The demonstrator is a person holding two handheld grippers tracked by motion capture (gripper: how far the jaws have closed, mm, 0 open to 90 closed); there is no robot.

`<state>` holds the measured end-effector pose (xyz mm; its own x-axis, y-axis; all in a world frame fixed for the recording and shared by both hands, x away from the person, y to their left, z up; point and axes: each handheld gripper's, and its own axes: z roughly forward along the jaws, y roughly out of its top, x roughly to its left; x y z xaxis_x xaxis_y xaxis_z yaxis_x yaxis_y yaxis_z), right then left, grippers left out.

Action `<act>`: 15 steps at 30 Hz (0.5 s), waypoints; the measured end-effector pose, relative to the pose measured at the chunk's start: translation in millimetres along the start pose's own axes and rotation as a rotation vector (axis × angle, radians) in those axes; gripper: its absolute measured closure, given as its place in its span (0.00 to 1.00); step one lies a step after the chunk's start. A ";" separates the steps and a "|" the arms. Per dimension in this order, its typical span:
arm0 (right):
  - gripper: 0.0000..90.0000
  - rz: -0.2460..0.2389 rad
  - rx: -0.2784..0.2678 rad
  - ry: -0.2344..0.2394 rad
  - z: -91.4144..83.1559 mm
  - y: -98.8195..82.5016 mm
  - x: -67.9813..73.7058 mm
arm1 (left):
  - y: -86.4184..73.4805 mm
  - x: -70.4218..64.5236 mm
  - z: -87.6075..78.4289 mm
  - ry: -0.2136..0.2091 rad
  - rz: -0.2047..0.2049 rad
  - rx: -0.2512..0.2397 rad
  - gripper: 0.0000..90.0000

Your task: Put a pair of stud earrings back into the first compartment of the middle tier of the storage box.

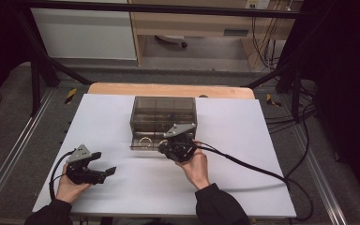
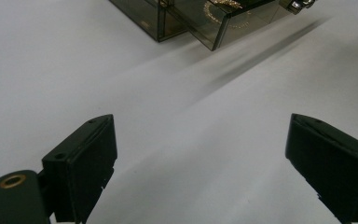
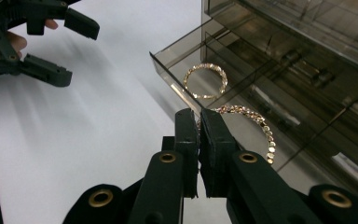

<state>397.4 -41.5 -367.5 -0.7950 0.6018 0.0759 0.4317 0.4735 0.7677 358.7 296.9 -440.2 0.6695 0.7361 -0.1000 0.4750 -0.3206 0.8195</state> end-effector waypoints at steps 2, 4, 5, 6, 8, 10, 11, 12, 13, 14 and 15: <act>0.96 -0.001 -0.001 -0.003 2.7 3.6 -0.1 | -0.1 0.2 0.0 0.000 0.000 0.001 0.09; 0.96 -0.002 -0.007 -0.002 5.8 7.1 0.2 | 0.0 0.3 -0.3 0.000 0.001 0.002 0.09; 0.96 -0.003 -0.010 -0.001 7.5 8.6 0.2 | 0.0 0.2 -0.3 0.000 0.001 0.001 0.09; 0.96 -0.001 -0.011 -0.001 9.4 10.0 0.4 | 0.0 0.1 -0.3 0.000 0.000 0.000 0.09; 0.96 -0.003 -0.010 -0.004 13.4 12.5 0.7 | 0.0 0.3 -0.3 0.000 0.002 0.002 0.09; 0.96 -0.007 -0.008 -0.005 17.1 14.9 1.3 | 0.0 0.4 -0.2 0.000 0.002 0.002 0.09; 0.96 -0.005 -0.012 -0.004 19.0 16.2 1.6 | 0.0 0.3 -0.1 0.000 0.000 0.001 0.09; 0.96 -0.004 -0.016 -0.001 20.8 17.5 1.7 | 0.0 0.4 -0.3 0.000 0.002 0.002 0.09; 0.96 -0.006 -0.018 -0.001 22.5 18.8 1.6 | -0.1 0.4 -0.3 0.000 0.002 0.002 0.09; 0.96 -0.003 -0.019 0.000 24.0 20.1 1.6 | 0.0 0.3 -0.3 0.000 0.002 0.002 0.09; 0.96 -0.006 -0.020 -0.002 25.7 21.3 1.6 | -0.1 0.3 -0.3 -0.001 0.002 0.002 0.09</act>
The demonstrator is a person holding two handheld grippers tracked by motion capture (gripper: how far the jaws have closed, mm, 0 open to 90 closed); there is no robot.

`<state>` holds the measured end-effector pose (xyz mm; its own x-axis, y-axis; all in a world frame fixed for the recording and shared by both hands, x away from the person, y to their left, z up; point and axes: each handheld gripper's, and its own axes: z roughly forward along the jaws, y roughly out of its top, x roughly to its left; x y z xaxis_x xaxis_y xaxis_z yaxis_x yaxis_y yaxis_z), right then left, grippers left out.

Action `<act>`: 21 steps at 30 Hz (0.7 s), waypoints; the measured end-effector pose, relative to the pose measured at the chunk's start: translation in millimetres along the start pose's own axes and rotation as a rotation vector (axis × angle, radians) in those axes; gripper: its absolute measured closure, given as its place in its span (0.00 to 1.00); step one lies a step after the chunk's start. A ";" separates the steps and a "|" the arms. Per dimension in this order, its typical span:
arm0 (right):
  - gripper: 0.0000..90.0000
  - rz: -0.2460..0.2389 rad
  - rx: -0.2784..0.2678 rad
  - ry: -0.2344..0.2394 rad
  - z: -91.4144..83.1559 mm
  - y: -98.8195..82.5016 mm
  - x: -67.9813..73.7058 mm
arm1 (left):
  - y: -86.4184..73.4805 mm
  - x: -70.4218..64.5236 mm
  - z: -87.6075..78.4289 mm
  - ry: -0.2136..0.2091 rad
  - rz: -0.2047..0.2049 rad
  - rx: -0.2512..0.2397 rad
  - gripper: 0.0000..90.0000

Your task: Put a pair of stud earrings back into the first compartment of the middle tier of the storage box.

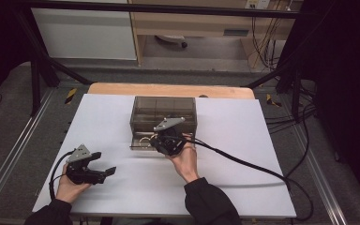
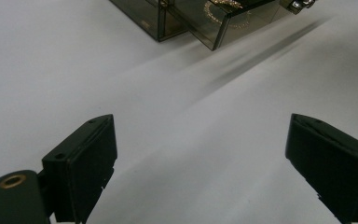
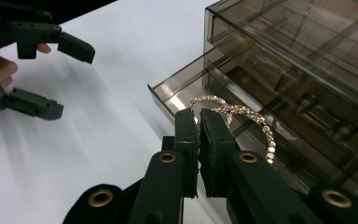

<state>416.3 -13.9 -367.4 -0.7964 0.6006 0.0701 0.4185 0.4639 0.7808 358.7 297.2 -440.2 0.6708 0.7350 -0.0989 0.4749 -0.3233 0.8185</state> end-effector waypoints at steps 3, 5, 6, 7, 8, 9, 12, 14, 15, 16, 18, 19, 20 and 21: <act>0.96 -0.004 0.002 -0.005 6.1 3.8 0.8 | 0.0 -0.1 -0.1 0.000 0.000 -0.001 0.09; 0.96 -0.006 0.000 -0.004 10.2 6.4 1.5 | 0.0 0.0 -0.1 0.000 0.000 0.000 0.09; 0.96 -0.005 -0.002 -0.001 12.3 7.5 1.5 | 0.0 0.0 -0.1 0.001 -0.001 -0.001 0.09; 0.96 -0.003 -0.002 -0.003 14.5 8.5 1.8 | 0.0 -0.1 -0.2 0.000 0.000 -0.001 0.09; 0.96 -0.006 0.000 -0.006 16.6 9.5 1.8 | 0.1 -0.1 -0.3 0.000 0.000 -0.001 0.09; 0.96 -0.009 0.000 -0.004 18.9 10.5 1.9 | 0.1 0.0 -0.3 0.000 0.000 -0.002 0.09; 0.96 -0.011 -0.001 -0.003 25.3 13.1 2.6 | 0.1 0.0 -0.3 -0.001 0.000 -0.002 0.09; 0.96 -0.011 -0.003 0.000 29.4 14.2 2.5 | 0.1 -0.2 -0.1 -0.001 0.000 -0.002 0.09; 0.96 -0.010 0.003 -0.001 31.5 14.7 2.8 | 0.1 -0.2 -0.1 -0.002 0.000 -0.002 0.09; 0.96 -0.012 0.001 -0.002 34.2 14.9 3.0 | 0.1 -0.3 -0.1 -0.002 -0.001 -0.002 0.09; 0.96 -0.011 0.006 0.002 39.1 14.9 3.1 | 0.1 -0.2 -0.2 -0.002 -0.001 -0.002 0.09; 0.96 -0.010 0.006 0.004 41.7 14.8 3.4 | 0.1 -0.2 -0.2 -0.001 -0.001 -0.003 0.09; 0.96 -0.007 0.008 0.012 43.8 14.4 3.1 | 0.1 0.0 -0.2 -0.002 0.000 -0.001 0.09; 0.96 -0.003 0.008 0.014 46.3 13.7 2.9 | 0.1 -0.1 -0.2 -0.001 0.000 -0.002 0.09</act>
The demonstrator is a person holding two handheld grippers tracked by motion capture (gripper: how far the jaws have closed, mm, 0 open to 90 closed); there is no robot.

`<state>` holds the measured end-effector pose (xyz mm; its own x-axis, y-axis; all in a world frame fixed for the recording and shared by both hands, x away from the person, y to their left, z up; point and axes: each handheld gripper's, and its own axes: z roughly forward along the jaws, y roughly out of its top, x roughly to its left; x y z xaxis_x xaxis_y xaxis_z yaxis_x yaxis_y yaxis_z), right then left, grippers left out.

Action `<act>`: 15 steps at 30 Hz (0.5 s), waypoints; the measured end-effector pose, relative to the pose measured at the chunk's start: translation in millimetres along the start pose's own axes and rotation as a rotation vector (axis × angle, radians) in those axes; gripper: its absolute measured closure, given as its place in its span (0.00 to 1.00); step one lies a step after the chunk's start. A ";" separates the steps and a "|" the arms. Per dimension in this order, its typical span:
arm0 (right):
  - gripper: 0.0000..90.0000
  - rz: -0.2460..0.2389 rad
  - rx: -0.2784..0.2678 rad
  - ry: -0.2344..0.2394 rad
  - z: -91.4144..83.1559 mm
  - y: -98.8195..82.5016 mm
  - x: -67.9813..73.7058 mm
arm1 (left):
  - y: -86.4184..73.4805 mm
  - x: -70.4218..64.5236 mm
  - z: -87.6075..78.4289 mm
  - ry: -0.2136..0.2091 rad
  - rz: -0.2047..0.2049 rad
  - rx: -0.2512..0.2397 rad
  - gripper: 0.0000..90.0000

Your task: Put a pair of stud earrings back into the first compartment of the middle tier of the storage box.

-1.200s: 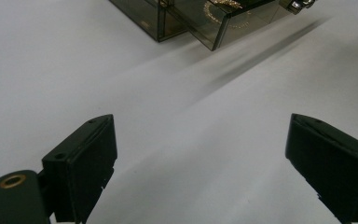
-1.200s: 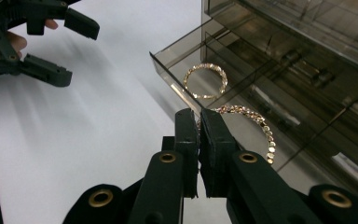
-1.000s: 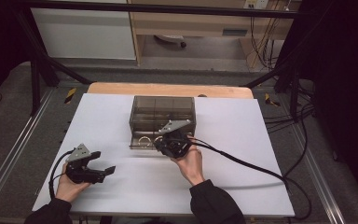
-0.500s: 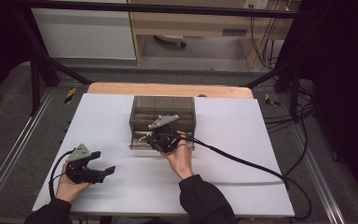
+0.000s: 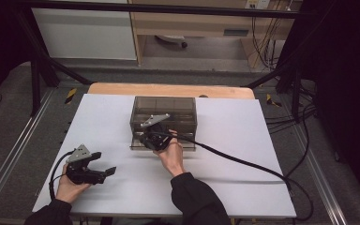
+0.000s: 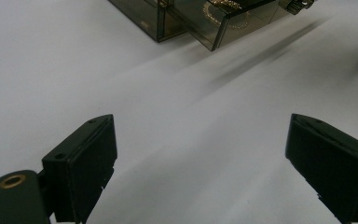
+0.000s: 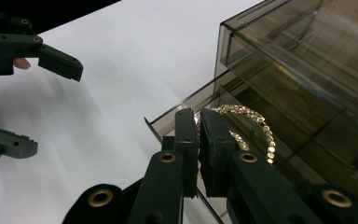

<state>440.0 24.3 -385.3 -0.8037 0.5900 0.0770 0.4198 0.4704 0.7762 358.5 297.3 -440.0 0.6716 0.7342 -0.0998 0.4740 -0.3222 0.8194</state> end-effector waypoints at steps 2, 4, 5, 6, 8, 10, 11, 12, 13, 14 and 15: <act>0.96 0.004 0.006 -0.001 4.4 -1.7 -1.3 | 0.0 -0.2 0.2 0.000 0.000 0.000 0.09; 0.96 0.007 0.012 -0.003 8.2 -3.3 -2.4 | 0.0 -0.3 0.2 -0.001 0.000 0.000 0.09; 0.96 0.007 0.013 -0.003 9.8 -3.9 -2.8 | 0.1 -0.2 0.1 -0.001 0.001 0.000 0.09; 0.96 0.012 0.012 0.000 11.4 -4.5 -3.0 | 0.0 -0.1 0.1 0.000 0.000 -0.001 0.09; 0.96 0.017 0.015 0.002 14.3 -5.5 -3.9 | 0.0 0.0 -0.1 0.000 0.000 0.000 0.09; 0.95 0.022 0.018 0.000 16.8 -6.4 -5.2 | 0.1 -0.2 -0.2 0.000 0.000 -0.002 0.09; 0.95 0.027 0.020 -0.005 17.8 -6.8 -5.4 | 0.2 -0.2 -0.2 0.000 0.001 -0.002 0.09; 0.95 0.028 0.021 -0.006 18.5 -7.2 -6.0 | 0.1 -0.1 -0.1 -0.001 0.001 -0.002 0.09; 0.95 0.036 0.023 -0.006 19.3 -7.5 -6.0 | 0.1 -0.1 0.0 -0.001 0.001 -0.001 0.09; 0.95 0.035 0.022 -0.006 19.8 -7.8 -6.2 | 0.0 -0.1 0.1 -0.001 0.001 0.000 0.09; 0.93 0.034 0.019 -0.011 19.9 -7.8 -6.2 | 0.0 -0.2 0.1 -0.001 0.001 0.000 0.09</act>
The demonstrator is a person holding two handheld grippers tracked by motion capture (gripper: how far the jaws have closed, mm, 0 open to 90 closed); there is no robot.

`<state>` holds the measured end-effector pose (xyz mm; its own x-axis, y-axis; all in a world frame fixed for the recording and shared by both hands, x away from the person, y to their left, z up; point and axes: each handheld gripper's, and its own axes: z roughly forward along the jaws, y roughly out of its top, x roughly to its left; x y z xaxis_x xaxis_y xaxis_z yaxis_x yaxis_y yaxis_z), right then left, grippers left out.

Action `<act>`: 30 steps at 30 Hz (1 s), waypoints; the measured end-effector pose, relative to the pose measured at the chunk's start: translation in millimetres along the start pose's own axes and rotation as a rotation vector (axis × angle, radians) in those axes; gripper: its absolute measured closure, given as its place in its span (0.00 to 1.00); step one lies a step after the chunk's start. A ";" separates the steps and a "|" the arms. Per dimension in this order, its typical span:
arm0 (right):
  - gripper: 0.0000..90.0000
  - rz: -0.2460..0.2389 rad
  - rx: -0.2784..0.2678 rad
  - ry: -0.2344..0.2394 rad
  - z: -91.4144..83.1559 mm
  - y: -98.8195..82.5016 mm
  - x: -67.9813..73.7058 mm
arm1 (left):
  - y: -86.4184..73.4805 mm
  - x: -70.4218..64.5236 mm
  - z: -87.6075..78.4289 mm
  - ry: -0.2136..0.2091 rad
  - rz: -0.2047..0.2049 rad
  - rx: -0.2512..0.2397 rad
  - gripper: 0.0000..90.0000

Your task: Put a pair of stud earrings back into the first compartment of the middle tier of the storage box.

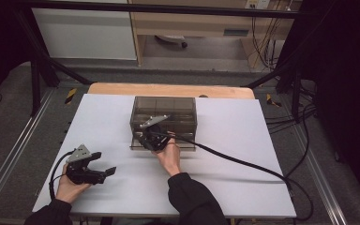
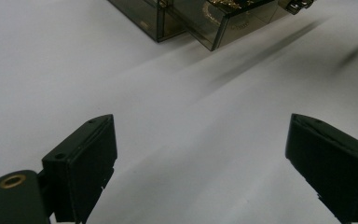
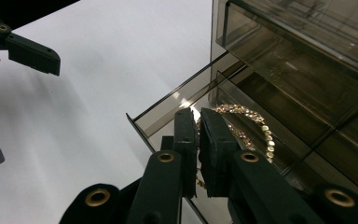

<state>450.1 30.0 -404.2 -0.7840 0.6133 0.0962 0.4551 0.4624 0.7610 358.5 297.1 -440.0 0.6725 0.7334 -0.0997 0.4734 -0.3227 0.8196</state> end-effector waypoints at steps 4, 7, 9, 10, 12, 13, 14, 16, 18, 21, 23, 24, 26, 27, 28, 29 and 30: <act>0.88 0.001 -0.021 -0.001 -4.8 1.9 0.8 | 0.1 0.0 -0.3 0.000 0.000 -0.002 0.09; 0.79 -0.008 -0.040 -0.001 -13.4 3.2 3.1 | 0.0 0.1 -0.2 0.000 0.000 -0.001 0.09; 0.75 0.011 -0.059 0.002 -20.4 2.5 4.0 | 0.2 -0.1 -0.3 0.000 0.001 -0.002 0.09; 0.72 0.023 -0.064 0.005 -23.9 1.6 4.0 | 0.2 -0.1 -0.2 0.000 0.000 -0.002 0.09; 0.65 0.015 -0.068 -0.009 -30.8 -0.4 4.1 | 0.1 -0.3 -0.1 0.000 0.002 0.000 0.09; 0.63 0.016 -0.074 -0.010 -34.5 -1.6 3.7 | 0.1 -0.3 0.0 0.000 0.002 0.001 0.09; 0.59 0.022 -0.081 -0.008 -38.4 -2.8 3.1 | 0.2 -0.3 0.1 0.000 0.001 0.001 0.09; 0.51 0.028 -0.084 -0.007 -46.9 -5.6 1.4 | 0.1 -0.3 0.1 0.001 0.002 0.001 0.09; 0.44 0.021 -0.091 -0.011 -55.2 -9.1 -0.6 | 0.0 -0.1 0.2 0.000 0.001 0.001 0.09; 0.34 0.014 -0.100 -0.022 -67.9 -15.7 -4.4 | 0.1 -0.3 0.1 0.001 0.002 0.001 0.09; 0.28 0.014 -0.102 -0.031 -76.4 -20.8 -7.7 | 0.2 -0.4 0.2 0.000 0.002 0.001 0.09; 0.24 0.018 -0.106 -0.037 -80.6 -23.6 -9.6 | 0.1 -0.5 0.4 0.001 0.000 0.000 0.09; 0.18 0.026 -0.109 -0.036 -88.5 -29.7 -14.6 | 0.0 -0.5 0.6 0.001 -0.001 0.001 0.09; 0.15 0.033 -0.113 -0.036 -92.1 -33.2 -17.3 | 0.0 -0.5 0.6 0.001 -0.001 0.002 0.09; 0.12 0.037 -0.114 -0.039 -95.5 -36.7 -20.3 | -0.1 -0.5 0.7 0.001 -0.001 0.001 0.09; 0.10 0.044 -0.118 -0.045 -98.7 -40.6 -23.1 | -0.1 -0.4 0.7 0.001 -0.002 0.002 0.09; 0.09 0.050 -0.121 -0.049 -101.8 -44.5 -26.0 | -0.1 -0.4 0.7 0.001 -0.002 0.002 0.09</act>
<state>407.3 -71.7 -375.3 -0.7387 0.6656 0.1063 0.4362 0.3520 0.8281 358.6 296.4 -440.4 0.6709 0.7347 -0.1009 0.4761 -0.3224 0.8181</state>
